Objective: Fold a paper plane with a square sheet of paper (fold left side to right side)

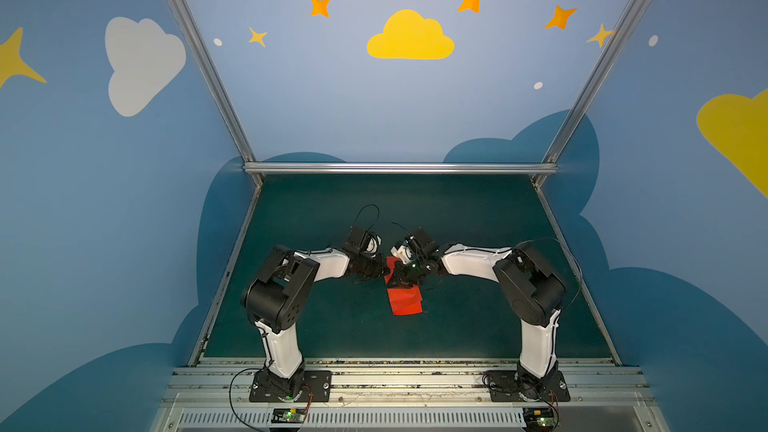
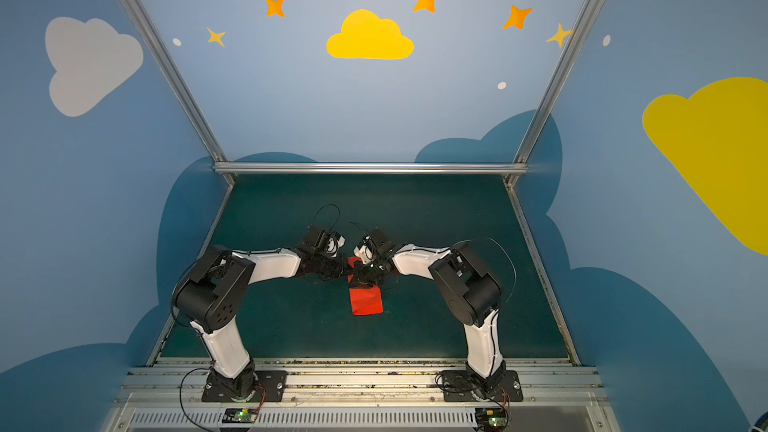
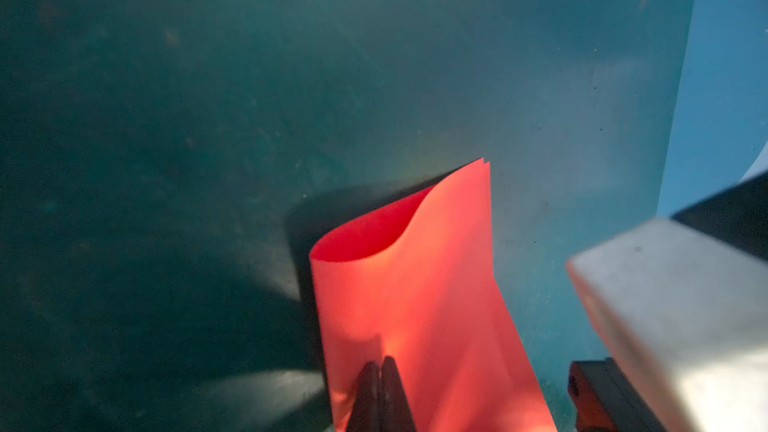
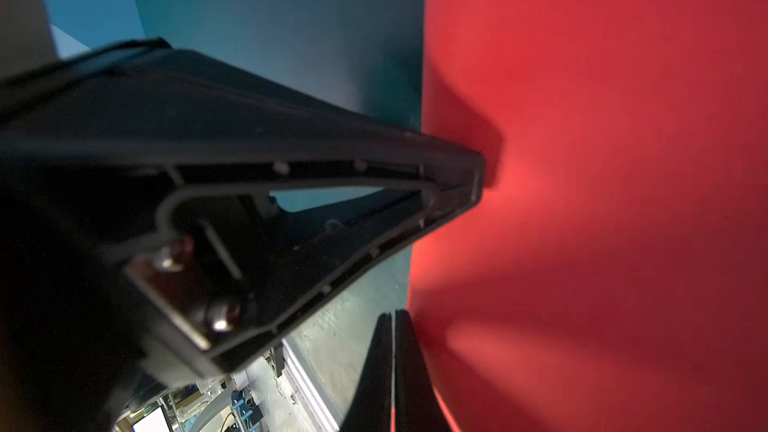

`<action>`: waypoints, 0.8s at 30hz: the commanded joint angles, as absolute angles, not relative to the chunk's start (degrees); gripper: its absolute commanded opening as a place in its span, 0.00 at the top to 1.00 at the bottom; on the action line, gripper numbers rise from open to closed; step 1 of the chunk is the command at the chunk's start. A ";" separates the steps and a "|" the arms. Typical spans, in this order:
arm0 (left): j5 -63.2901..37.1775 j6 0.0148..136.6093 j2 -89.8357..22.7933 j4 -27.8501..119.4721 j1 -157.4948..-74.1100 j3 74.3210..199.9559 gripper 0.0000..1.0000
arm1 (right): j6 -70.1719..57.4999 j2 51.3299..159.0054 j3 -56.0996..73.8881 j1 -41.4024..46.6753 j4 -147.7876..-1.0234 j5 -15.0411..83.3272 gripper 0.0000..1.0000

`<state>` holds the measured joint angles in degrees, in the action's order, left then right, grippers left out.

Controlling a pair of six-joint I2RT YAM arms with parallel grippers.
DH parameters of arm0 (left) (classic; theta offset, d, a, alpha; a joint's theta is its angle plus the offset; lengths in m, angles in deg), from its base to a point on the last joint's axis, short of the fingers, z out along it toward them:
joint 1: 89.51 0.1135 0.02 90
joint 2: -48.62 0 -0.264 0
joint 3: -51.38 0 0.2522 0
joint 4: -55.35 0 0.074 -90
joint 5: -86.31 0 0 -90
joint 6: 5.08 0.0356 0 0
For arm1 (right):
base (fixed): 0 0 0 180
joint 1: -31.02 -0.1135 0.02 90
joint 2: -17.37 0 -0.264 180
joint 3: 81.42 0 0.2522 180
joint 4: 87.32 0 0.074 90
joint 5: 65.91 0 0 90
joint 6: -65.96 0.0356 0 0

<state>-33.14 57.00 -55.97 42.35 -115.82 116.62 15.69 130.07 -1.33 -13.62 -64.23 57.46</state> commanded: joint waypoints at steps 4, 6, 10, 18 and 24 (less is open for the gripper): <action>-32.32 57.93 -57.68 40.81 -116.58 116.03 0.97 | 16.07 132.05 -0.57 -14.50 -65.56 57.93 1.00; -32.36 58.01 -57.56 40.71 -116.58 116.09 0.96 | 16.08 132.47 -1.00 -14.57 -65.56 57.99 1.00; -32.34 57.97 -57.58 40.62 -116.58 116.13 0.97 | 15.88 132.72 -2.69 -14.84 -66.06 58.01 1.00; -32.34 58.04 -57.61 40.36 -116.59 116.12 0.97 | 14.76 132.49 -5.97 -15.20 -65.97 58.68 1.00; -32.34 58.17 -57.73 40.11 -116.58 116.29 0.97 | 13.98 130.80 -8.79 -15.98 -66.43 59.24 1.00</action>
<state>-32.96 57.11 -55.97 42.50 -116.04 116.64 15.27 130.79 -6.01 -14.58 -70.83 59.29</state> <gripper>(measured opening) 0.047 0.050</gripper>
